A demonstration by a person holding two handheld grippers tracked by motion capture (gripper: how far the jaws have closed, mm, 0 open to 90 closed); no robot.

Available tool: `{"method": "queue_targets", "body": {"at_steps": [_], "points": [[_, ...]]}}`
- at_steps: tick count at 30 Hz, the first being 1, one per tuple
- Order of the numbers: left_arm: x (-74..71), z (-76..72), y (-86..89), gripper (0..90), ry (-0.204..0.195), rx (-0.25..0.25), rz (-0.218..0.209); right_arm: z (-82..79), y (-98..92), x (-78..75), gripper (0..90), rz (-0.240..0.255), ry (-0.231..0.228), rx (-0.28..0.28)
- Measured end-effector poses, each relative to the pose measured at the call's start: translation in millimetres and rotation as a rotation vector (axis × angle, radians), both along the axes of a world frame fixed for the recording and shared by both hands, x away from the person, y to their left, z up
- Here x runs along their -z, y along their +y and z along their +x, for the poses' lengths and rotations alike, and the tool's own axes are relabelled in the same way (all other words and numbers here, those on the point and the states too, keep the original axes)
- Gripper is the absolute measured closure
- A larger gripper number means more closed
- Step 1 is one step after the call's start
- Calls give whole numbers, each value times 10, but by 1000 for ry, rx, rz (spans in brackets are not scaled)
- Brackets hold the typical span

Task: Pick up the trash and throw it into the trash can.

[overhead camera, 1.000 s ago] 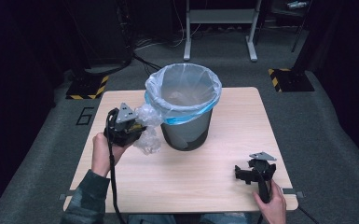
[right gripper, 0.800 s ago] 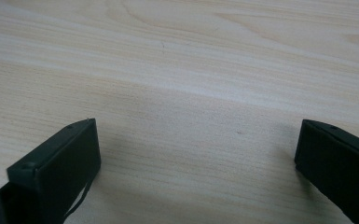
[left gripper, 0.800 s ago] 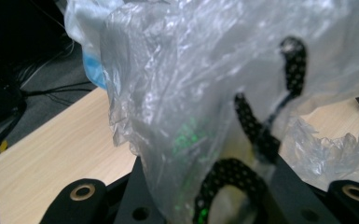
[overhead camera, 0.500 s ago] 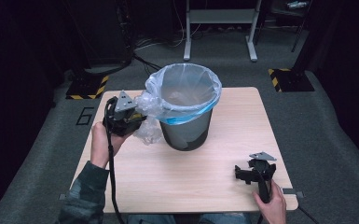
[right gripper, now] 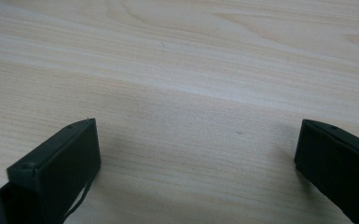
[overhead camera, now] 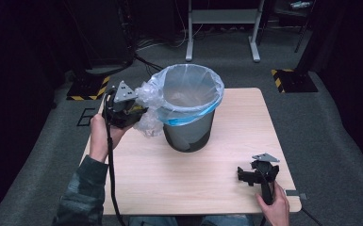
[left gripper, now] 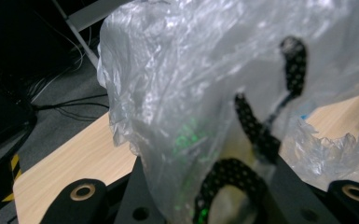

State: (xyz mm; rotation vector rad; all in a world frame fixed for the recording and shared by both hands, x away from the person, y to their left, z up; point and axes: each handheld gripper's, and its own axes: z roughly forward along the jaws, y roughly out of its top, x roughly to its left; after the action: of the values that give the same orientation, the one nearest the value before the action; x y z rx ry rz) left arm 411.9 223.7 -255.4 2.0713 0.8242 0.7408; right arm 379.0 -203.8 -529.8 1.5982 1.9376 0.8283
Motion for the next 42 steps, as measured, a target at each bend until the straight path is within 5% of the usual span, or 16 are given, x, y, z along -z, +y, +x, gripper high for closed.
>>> {"method": "queue_targets", "body": {"at_steps": [23,39,42], "points": [[-379,359,-251,780,-14,27,22,-1,1,-2,0,2,3,0],[-420,1109,-744,774,77,17,41,-1,2,-3,0,2,4,2],[-400,1169,-791,701,97,12,44,-2,0,-4,0,1,5,0]]}}
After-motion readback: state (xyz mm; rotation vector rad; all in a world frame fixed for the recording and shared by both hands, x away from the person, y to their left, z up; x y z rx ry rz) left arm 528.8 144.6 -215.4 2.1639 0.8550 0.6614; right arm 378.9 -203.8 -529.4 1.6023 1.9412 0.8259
